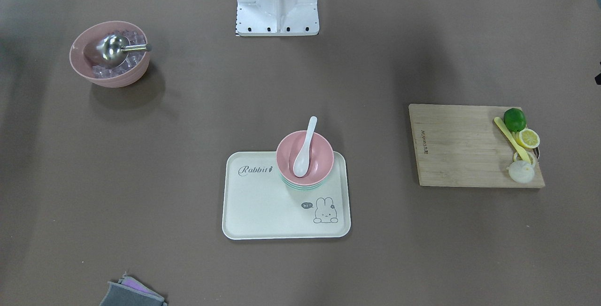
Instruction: Stack pink bowl on green and place spoon
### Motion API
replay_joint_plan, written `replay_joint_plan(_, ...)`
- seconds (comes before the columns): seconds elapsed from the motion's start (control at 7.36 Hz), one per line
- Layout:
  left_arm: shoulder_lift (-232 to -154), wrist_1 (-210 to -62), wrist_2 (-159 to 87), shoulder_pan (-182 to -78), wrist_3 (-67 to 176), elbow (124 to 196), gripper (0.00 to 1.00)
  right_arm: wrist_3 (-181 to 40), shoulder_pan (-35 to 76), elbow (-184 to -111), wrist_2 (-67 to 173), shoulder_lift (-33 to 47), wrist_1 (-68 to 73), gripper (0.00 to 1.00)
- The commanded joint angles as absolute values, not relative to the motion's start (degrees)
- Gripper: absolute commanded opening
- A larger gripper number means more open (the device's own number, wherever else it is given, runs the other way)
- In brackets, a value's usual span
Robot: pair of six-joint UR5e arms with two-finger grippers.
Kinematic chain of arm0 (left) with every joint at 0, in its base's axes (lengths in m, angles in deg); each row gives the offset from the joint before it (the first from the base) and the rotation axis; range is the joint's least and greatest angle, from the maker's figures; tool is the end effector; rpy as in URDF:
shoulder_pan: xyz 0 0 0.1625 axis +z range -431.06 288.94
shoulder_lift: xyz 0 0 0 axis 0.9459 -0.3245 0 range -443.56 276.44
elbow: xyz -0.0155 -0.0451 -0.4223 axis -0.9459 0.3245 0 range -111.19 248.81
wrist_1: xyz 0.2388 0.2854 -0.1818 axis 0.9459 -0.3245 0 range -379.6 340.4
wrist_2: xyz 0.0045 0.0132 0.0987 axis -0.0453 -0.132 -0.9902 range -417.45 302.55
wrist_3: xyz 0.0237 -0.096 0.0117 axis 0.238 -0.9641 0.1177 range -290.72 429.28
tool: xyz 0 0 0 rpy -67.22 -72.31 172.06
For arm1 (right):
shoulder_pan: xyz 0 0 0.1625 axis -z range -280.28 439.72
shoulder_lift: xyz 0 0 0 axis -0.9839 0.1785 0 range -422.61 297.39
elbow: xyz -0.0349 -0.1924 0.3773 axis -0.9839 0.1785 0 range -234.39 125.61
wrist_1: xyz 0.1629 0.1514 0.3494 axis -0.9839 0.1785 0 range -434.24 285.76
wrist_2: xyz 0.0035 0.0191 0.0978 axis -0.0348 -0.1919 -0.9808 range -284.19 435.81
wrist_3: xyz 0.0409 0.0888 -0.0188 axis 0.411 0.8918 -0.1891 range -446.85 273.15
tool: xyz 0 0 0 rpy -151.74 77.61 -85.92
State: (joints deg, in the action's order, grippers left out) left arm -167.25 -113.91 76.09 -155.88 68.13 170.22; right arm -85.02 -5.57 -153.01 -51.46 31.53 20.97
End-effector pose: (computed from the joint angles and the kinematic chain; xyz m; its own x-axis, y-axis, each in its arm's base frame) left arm -0.0233 -0.4580 0.6050 0.7134 0.1579 -0.6828 -0.0749 0.9859 0.1498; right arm 0.0350 -0.4635 0.6362 0.7959 -0.0257 0.6048 0.0567 0.9979 -0.0322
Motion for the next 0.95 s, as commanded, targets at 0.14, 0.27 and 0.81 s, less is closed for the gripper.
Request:
replay_joint_plan(0.14,-167.7,-113.9,76.0,-155.9,68.1,170.1,0.98,-85.0,-4.6,-153.0,-51.5,31.5,21.0,1.0)
replay_joint_plan(0.27,-167.7,-113.9,74.9,-155.9,68.1,170.1,0.98,-85.0,-4.6,-152.9,-51.5,31.5,21.1,1.0)
replay_joint_plan(0.81,-167.7,-113.9,74.2,-155.9,68.1,170.2,0.98,-85.0,-4.6,-153.0,-51.5,31.5,21.0,1.0)
